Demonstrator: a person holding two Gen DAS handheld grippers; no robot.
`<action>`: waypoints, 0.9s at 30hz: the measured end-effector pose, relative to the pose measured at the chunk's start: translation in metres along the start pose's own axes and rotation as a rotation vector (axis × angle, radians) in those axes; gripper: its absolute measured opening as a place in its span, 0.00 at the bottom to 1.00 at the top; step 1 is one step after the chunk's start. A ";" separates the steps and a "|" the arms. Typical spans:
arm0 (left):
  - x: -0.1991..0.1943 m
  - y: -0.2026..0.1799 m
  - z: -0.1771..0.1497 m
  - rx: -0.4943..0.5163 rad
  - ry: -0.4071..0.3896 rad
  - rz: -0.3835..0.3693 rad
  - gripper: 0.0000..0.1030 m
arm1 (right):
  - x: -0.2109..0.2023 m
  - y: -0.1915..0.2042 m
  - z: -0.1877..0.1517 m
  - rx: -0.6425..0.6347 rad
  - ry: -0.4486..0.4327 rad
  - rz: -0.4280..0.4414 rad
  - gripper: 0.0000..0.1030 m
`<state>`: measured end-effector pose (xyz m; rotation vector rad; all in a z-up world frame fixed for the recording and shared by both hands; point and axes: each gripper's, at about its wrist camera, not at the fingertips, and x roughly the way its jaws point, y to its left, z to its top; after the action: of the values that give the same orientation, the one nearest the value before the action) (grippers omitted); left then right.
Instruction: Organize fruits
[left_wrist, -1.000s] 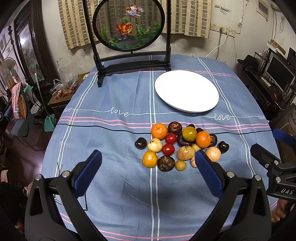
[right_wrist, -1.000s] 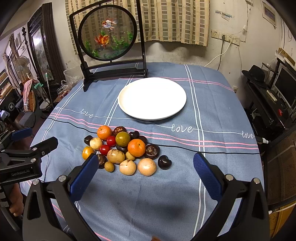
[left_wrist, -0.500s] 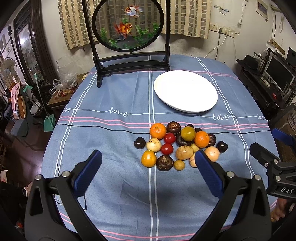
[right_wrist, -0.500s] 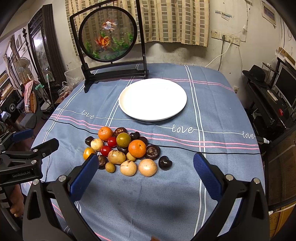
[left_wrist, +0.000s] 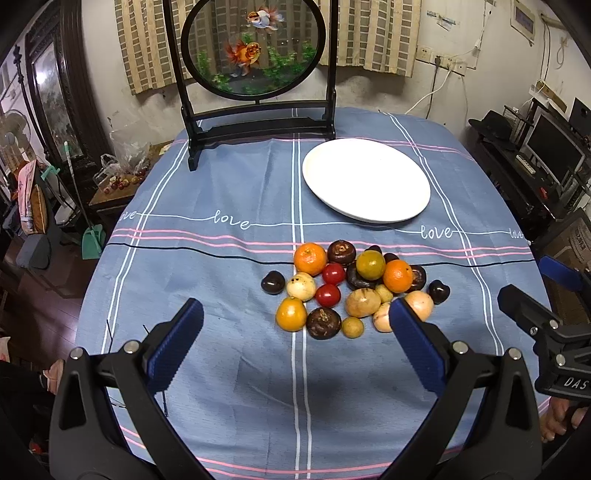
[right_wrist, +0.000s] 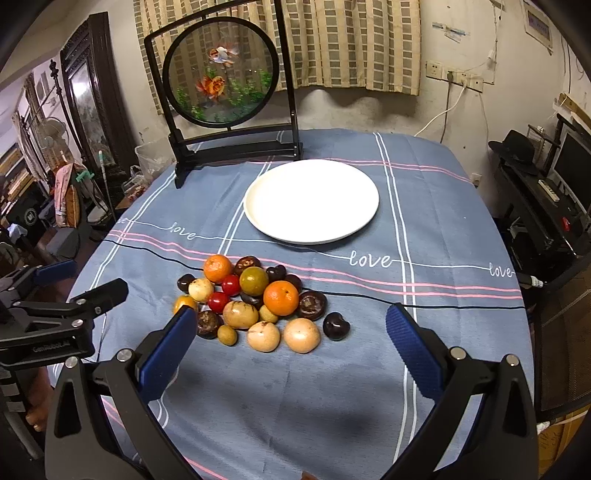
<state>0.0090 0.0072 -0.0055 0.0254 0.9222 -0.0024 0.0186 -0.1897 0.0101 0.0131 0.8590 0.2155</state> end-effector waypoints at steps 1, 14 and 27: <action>0.000 0.000 0.000 0.000 0.001 0.000 0.98 | 0.000 0.000 0.000 -0.001 -0.001 0.000 0.99; 0.001 -0.003 0.000 0.016 0.011 0.019 0.98 | 0.000 -0.002 -0.002 0.002 -0.009 0.014 0.99; 0.005 -0.003 -0.001 0.017 0.023 0.016 0.98 | 0.001 -0.002 -0.002 0.002 -0.007 0.014 0.99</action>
<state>0.0112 0.0045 -0.0101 0.0486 0.9448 0.0050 0.0180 -0.1914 0.0080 0.0214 0.8520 0.2272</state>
